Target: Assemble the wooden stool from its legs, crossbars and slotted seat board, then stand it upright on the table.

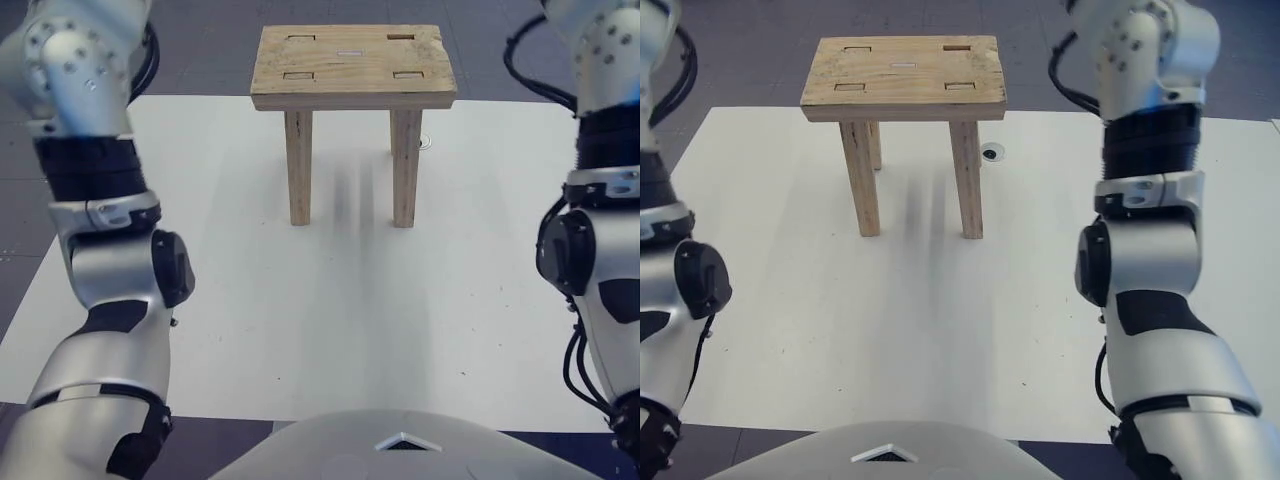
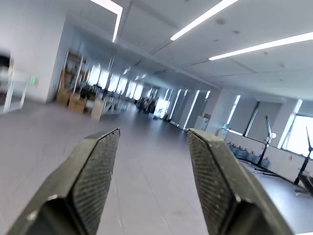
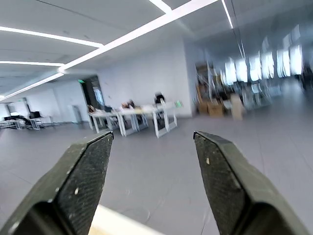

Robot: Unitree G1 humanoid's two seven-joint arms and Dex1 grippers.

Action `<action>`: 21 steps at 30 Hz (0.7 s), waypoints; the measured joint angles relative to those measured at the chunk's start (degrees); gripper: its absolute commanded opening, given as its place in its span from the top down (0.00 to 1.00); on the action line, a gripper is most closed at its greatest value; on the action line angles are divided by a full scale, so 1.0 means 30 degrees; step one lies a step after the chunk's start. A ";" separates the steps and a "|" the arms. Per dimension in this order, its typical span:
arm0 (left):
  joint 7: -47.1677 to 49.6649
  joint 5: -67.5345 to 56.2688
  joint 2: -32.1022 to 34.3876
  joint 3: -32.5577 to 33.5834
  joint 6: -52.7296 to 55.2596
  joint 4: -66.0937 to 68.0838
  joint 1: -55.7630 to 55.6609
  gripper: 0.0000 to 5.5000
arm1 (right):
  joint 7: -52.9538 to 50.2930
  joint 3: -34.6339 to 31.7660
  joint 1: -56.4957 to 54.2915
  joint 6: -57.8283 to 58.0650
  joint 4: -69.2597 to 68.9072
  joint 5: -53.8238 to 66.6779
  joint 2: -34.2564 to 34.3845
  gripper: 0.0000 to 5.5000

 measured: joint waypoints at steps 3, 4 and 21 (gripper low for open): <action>-0.1074 0.2187 -0.0852 -0.0633 -0.1139 0.2596 -0.0373 0.53 | 0.0902 0.0215 -0.0662 -0.0972 0.2258 -0.1476 0.1051 0.45; -0.1286 0.2809 -0.1397 -0.0823 -0.1000 0.4116 0.0394 0.53 | 0.1352 0.0435 -0.0149 -0.0736 0.4293 -0.2064 0.1653 0.45; -0.2081 0.4124 -0.1057 0.3556 -0.2787 -0.2104 0.5624 0.53 | 0.0287 -0.5226 0.5806 0.1520 -0.4889 0.0613 0.2869 0.45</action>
